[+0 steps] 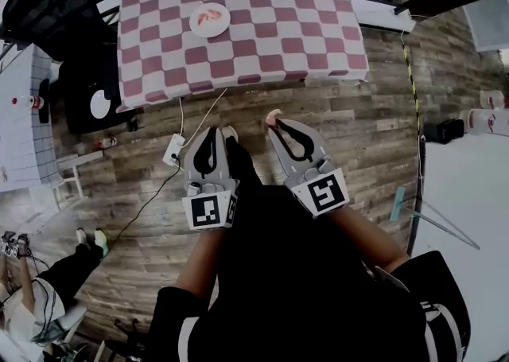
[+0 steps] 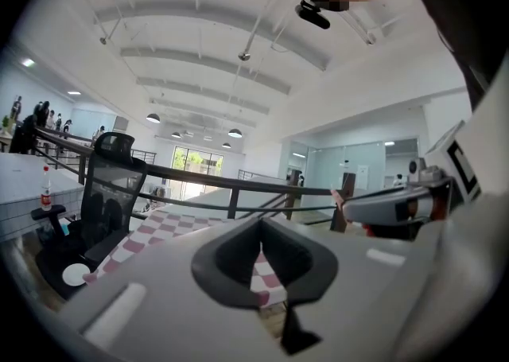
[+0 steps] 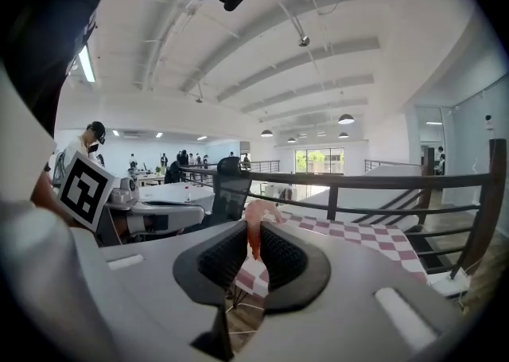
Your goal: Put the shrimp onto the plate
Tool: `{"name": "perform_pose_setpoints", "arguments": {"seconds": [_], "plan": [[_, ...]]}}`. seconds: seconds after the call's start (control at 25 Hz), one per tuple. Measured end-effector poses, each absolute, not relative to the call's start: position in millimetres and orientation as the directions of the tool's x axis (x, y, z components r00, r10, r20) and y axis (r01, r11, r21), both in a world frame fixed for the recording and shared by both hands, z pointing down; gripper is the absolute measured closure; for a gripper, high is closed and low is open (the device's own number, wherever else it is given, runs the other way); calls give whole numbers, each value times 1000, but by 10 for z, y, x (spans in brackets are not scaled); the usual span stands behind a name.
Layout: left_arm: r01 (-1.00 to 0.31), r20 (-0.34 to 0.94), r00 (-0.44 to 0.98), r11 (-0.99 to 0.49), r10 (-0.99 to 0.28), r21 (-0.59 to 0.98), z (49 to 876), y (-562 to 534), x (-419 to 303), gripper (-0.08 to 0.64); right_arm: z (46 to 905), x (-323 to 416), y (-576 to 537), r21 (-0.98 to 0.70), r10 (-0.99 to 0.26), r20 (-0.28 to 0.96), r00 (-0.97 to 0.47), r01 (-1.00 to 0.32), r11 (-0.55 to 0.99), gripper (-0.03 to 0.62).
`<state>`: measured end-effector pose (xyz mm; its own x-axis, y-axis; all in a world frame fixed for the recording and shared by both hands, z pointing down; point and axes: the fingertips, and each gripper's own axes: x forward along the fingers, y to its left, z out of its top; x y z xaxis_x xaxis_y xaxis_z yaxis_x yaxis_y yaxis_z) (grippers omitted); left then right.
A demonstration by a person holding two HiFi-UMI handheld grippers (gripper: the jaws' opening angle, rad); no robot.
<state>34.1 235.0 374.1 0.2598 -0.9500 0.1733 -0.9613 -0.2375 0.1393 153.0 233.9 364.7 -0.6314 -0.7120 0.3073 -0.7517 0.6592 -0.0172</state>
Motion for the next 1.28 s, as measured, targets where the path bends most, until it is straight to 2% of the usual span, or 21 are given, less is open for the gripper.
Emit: {"name": "perform_pose_setpoints", "arguments": {"seconds": [0.48,0.92,1.12,1.28], "plan": [[-955,207,283,-254,-937,153,3812,1898,-128,551,3581,1033,1682,-47,-716,311,-625,-762,646,541],[-966,256,249,-221,-934,134,3858,1517,-654,551,3556,548,1215,-38,-714,314,-626,-760,649,540],[-964,225,259,-235,-939,127,3860,1326,-807,551,3610,442,1065,-46,-715,333,-615,-768,639,540],[-974,192,215,-196,-958,111,3807,1234,-988,551,3617,323,982,-55,-704,333,-627,-758,649,540]]}}
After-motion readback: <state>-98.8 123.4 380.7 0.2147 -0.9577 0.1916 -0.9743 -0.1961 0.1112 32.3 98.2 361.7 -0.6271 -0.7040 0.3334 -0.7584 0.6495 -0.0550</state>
